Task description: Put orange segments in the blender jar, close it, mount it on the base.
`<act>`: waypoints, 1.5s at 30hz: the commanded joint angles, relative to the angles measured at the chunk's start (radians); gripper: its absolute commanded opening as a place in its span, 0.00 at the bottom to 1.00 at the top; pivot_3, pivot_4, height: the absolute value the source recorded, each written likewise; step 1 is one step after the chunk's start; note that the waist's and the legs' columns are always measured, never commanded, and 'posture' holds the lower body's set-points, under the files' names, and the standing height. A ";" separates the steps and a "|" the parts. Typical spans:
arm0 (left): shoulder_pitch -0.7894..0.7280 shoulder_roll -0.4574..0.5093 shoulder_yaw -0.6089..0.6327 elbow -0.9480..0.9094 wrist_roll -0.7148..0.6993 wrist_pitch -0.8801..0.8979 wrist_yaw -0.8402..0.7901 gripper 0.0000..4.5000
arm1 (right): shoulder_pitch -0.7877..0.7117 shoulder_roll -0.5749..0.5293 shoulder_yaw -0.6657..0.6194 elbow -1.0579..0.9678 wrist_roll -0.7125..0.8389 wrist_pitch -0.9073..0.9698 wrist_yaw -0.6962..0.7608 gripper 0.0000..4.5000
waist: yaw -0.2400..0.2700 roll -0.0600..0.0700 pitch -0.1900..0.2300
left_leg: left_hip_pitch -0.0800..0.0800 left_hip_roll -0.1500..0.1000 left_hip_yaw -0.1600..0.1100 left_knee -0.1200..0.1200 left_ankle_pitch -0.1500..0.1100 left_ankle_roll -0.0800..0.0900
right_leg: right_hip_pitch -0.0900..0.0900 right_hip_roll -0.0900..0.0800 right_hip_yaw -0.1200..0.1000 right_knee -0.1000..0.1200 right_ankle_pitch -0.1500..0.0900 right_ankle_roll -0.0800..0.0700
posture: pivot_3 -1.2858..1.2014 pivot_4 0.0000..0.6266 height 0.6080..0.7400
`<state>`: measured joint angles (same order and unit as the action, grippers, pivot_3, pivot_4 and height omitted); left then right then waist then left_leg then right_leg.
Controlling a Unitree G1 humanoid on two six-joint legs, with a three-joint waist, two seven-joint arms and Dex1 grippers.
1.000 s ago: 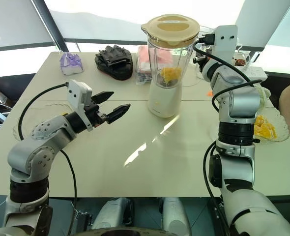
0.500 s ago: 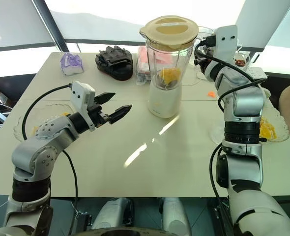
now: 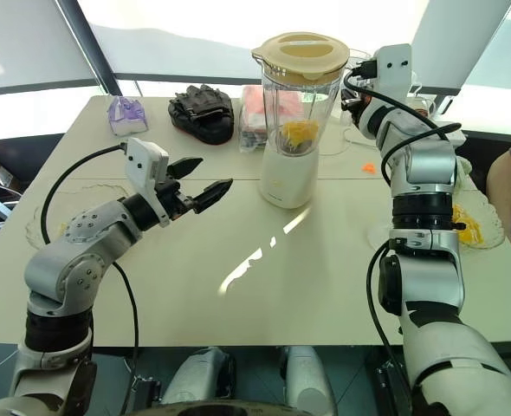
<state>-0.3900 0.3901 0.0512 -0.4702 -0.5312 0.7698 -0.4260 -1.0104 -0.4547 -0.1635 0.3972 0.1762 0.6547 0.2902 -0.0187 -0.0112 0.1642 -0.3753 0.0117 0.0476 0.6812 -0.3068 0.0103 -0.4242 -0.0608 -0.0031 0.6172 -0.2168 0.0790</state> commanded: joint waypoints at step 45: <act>-0.019 -0.030 -0.004 0.012 0.036 -0.061 0.030 1.00 | 0.070 0.003 0.077 0.015 -0.073 0.068 0.037 0.74 | 0.000 -0.001 0.004 | -0.004 0.003 0.001 -0.003 0.000 0.000 | -0.004 -0.001 0.000 -0.005 0.001 -0.002 | 0.52 0.24 1.00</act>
<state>-0.3950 0.3586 0.0437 -0.4422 -0.5005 0.7297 -0.3984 -0.9080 -0.4406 -0.0804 0.4403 0.1109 0.7279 0.3287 -0.0187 -0.0119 0.1682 -0.3852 0.0139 0.0484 0.6783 -0.3071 0.0107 -0.4335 -0.0628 -0.0031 0.6124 -0.2156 0.0771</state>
